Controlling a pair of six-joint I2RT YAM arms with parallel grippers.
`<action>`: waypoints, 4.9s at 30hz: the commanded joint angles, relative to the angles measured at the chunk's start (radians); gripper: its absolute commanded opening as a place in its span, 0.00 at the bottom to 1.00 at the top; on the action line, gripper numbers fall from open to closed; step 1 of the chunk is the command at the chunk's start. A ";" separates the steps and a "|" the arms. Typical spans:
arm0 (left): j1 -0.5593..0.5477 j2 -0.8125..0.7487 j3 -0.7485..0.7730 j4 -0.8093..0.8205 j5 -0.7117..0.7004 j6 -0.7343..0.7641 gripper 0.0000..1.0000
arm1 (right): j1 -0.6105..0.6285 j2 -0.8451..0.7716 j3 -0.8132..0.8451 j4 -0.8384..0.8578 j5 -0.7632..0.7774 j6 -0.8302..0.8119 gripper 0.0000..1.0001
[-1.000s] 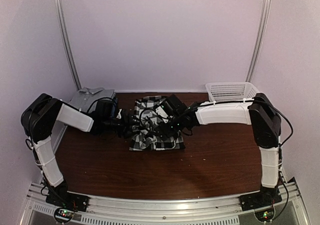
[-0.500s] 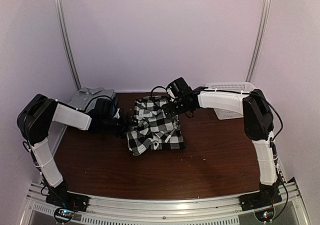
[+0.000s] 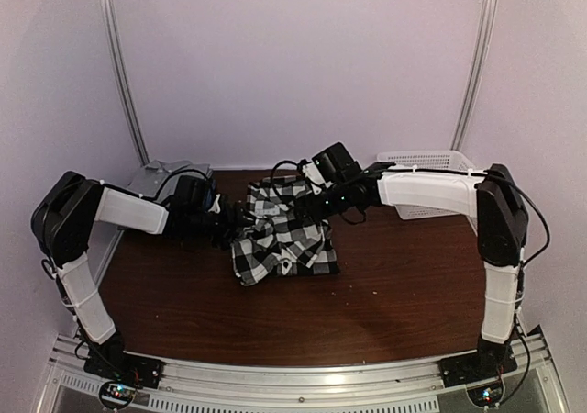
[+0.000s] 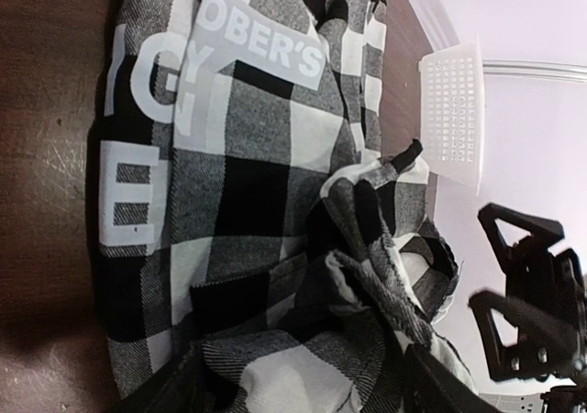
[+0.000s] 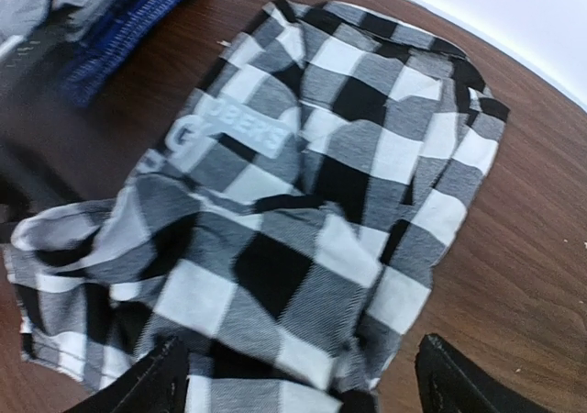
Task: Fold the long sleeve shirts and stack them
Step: Smooth out the 2/3-rectangle-folded shirt at the center of the board.
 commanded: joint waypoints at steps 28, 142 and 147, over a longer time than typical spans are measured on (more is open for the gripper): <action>0.011 0.013 0.029 0.120 -0.002 -0.130 0.78 | 0.031 0.338 0.230 0.194 -0.344 0.251 0.44; -0.036 0.156 0.249 0.021 -0.175 -0.409 0.14 | -0.099 -0.279 -0.368 0.143 -0.153 0.133 0.60; -0.036 0.153 0.238 0.025 -0.169 -0.404 0.14 | -0.079 -0.337 -0.527 0.231 -0.294 0.179 0.61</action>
